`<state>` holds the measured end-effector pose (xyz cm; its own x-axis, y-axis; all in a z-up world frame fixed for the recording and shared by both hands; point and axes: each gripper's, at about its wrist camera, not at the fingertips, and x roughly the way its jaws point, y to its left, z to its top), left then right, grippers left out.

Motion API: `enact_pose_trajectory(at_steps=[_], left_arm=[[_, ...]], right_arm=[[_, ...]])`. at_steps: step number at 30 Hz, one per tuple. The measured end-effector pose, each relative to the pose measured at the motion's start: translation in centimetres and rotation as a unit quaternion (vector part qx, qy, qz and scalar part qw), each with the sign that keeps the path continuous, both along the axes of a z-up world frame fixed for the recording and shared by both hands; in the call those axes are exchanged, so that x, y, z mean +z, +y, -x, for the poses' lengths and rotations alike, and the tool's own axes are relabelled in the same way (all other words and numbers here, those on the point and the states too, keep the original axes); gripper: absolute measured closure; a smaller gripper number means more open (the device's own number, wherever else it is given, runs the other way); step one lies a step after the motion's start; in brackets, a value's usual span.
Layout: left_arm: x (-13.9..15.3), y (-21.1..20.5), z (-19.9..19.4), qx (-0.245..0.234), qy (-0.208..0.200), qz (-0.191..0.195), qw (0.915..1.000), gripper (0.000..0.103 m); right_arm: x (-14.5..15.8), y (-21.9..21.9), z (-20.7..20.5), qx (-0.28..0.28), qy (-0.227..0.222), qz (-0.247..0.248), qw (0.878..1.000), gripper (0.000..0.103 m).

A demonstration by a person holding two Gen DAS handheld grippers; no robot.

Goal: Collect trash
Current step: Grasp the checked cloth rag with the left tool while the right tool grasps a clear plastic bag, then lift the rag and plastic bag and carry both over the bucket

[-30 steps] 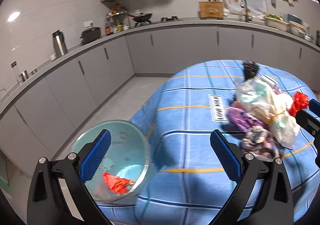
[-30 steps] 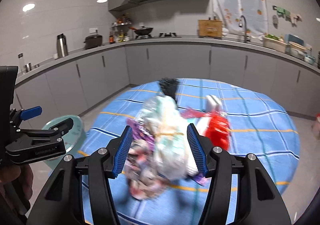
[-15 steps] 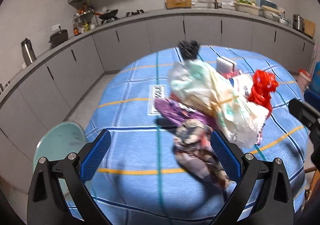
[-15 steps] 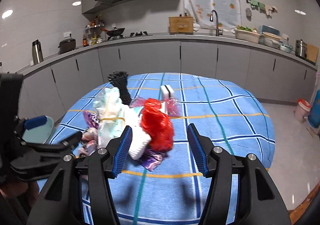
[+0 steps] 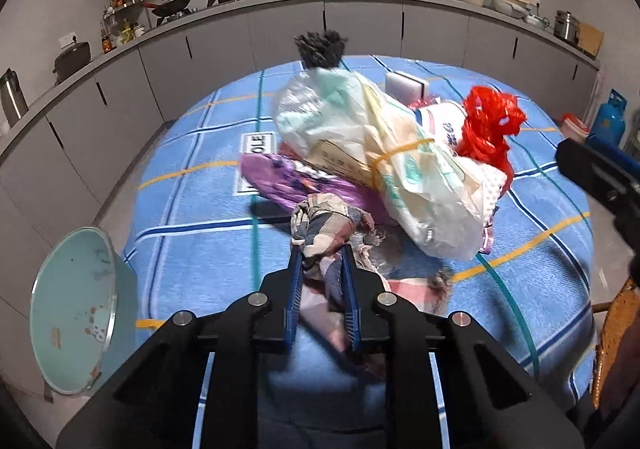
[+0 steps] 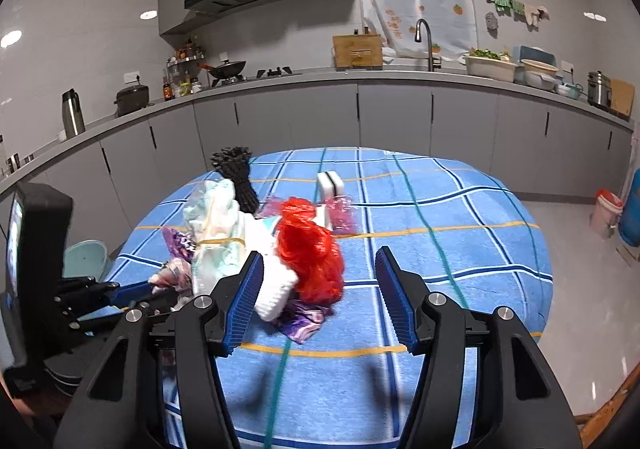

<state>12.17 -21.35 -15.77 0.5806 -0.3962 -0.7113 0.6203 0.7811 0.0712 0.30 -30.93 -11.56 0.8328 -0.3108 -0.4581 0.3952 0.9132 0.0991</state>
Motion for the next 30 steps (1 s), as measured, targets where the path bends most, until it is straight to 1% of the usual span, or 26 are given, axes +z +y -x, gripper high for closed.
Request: enact_pose_trajectory(at_steps=[2,4,6,7,8,9,13,19,20,21,22,24,25,26,30], left_arm=[[1.0,1.3,-0.3,0.006,-0.004,0.008,0.9999,0.084],[1.9,2.5,-0.3,0.016,-0.019,0.010,0.9996,0.085],[2.9,3.8,-0.5,0.036,-0.044,0.008,0.9983,0.085],[3.4,4.1,-0.8,0.045,-0.057,0.005,0.9974,0.085],[3.8,4.7,-1.2,0.057,-0.071,0.002,0.9958,0.085],[4.1,5.1,-1.5,0.064,-0.075,0.003,0.9951,0.085],[4.7,6.1,-2.4,0.077,-0.078,0.009,0.9939,0.085],[4.0,5.9,-3.1,0.069,-0.065,0.012,0.9954,0.084],[3.9,6.0,-3.2,0.068,-0.064,0.014,0.9955,0.084],[3.9,6.0,-3.5,0.067,-0.063,0.015,0.9956,0.084],[3.9,6.1,-3.6,0.066,-0.062,0.017,0.9958,0.084],[3.9,6.2,-3.8,0.067,-0.060,0.019,0.9958,0.084],[3.9,6.4,-4.0,0.068,-0.059,0.020,0.9958,0.085],[3.9,6.5,-4.0,0.069,-0.058,0.021,0.9957,0.085],[4.4,6.9,-3.9,0.073,-0.061,0.029,0.9951,0.085]], right_arm=[[0.2,0.5,-0.4,0.009,-0.003,-0.004,1.000,0.045],[0.5,1.3,-1.2,0.024,-0.006,-0.002,1.000,0.045],[0.6,1.9,-2.0,0.038,-0.007,-0.001,0.999,0.046],[0.8,2.4,-2.8,0.047,-0.005,0.003,0.999,0.048],[0.9,2.8,-3.6,0.055,-0.003,0.006,0.998,0.054],[0.9,3.1,-4.4,0.062,0.001,0.009,0.998,0.055],[1.1,4.1,-7.2,0.081,0.009,0.013,0.997,0.059],[0.6,4.7,-10.7,0.095,0.038,0.015,0.995,0.061],[0.3,4.7,-11.1,0.094,0.043,0.017,0.994,0.062],[0.0,4.6,-11.6,0.090,0.053,0.018,0.994,0.068],[-0.3,4.4,-11.8,0.089,0.058,0.016,0.994,0.071],[-0.7,3.9,-11.8,0.087,0.060,0.005,0.994,0.084],[-0.7,3.8,-11.7,0.088,0.059,0.003,0.994,0.085],[-0.6,3.7,-11.6,0.090,0.056,0.001,0.994,0.091],[0.1,4.3,-10.8,0.095,0.042,0.005,0.995,0.097]])
